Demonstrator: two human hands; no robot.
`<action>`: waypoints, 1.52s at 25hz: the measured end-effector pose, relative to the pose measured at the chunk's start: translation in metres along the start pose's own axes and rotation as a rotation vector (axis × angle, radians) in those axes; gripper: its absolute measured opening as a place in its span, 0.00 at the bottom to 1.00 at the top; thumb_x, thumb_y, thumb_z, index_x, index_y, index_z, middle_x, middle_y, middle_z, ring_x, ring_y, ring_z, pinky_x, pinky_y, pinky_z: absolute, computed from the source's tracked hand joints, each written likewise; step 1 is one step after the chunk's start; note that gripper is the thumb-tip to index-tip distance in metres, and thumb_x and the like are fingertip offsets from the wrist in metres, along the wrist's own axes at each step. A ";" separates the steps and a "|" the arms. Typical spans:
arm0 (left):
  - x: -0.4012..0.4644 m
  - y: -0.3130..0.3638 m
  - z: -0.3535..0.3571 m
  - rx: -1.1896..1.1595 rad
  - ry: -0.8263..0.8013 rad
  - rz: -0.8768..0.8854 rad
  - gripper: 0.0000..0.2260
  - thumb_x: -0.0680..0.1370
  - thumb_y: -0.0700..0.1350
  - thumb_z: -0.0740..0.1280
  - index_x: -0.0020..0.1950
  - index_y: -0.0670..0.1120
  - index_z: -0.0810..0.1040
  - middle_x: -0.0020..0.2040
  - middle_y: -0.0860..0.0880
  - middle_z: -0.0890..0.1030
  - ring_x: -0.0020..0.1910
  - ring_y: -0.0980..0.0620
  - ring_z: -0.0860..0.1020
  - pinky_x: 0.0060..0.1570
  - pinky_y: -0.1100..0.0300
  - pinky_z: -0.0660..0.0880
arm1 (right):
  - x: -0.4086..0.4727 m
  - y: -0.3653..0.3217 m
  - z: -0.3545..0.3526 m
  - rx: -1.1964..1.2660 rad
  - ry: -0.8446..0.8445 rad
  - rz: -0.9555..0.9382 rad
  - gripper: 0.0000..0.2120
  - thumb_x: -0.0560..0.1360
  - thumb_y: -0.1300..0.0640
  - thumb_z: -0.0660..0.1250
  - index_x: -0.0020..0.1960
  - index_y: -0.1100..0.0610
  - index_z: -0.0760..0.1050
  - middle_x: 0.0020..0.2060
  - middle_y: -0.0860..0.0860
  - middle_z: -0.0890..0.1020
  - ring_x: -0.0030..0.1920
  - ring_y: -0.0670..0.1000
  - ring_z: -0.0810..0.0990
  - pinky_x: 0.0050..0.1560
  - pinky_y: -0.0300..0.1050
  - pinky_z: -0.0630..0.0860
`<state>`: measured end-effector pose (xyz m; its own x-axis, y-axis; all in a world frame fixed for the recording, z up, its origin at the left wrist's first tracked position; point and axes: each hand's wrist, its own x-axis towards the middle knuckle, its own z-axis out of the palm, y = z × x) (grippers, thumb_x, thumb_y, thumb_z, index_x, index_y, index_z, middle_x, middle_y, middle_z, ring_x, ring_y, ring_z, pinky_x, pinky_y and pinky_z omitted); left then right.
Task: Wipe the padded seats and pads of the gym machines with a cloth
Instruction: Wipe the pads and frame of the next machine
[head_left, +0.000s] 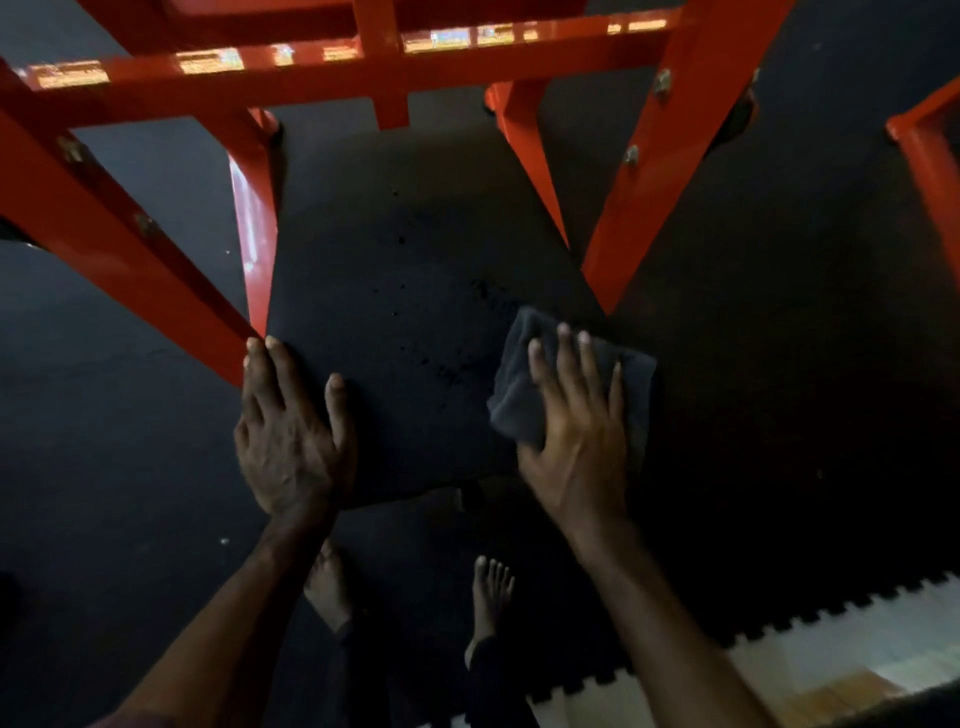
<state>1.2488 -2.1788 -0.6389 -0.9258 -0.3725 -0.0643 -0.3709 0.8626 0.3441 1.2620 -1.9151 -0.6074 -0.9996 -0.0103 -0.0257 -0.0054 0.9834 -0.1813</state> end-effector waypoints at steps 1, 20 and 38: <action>0.000 0.000 -0.001 -0.002 -0.001 -0.003 0.35 0.85 0.66 0.46 0.87 0.48 0.48 0.87 0.46 0.51 0.85 0.43 0.55 0.75 0.37 0.65 | -0.015 -0.007 0.002 0.004 -0.011 -0.052 0.43 0.72 0.48 0.66 0.85 0.52 0.57 0.85 0.54 0.53 0.85 0.57 0.48 0.81 0.68 0.52; -0.004 0.001 -0.004 -0.008 0.008 -0.037 0.34 0.85 0.65 0.47 0.87 0.48 0.50 0.87 0.46 0.52 0.84 0.44 0.56 0.73 0.38 0.68 | 0.022 -0.021 0.001 0.093 -0.045 -0.253 0.43 0.69 0.54 0.67 0.84 0.52 0.61 0.84 0.54 0.57 0.85 0.56 0.51 0.82 0.67 0.52; -0.003 0.000 -0.006 -0.027 0.000 -0.066 0.34 0.85 0.64 0.48 0.87 0.48 0.50 0.87 0.47 0.51 0.85 0.45 0.56 0.76 0.37 0.66 | 0.079 -0.008 -0.004 0.093 -0.085 -0.302 0.43 0.70 0.57 0.69 0.84 0.52 0.60 0.85 0.53 0.56 0.85 0.56 0.50 0.82 0.66 0.49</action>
<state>1.2519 -2.1793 -0.6332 -0.8993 -0.4283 -0.0878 -0.4292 0.8265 0.3641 1.1830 -1.9225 -0.6042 -0.9475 -0.3175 -0.0385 -0.2945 0.9130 -0.2823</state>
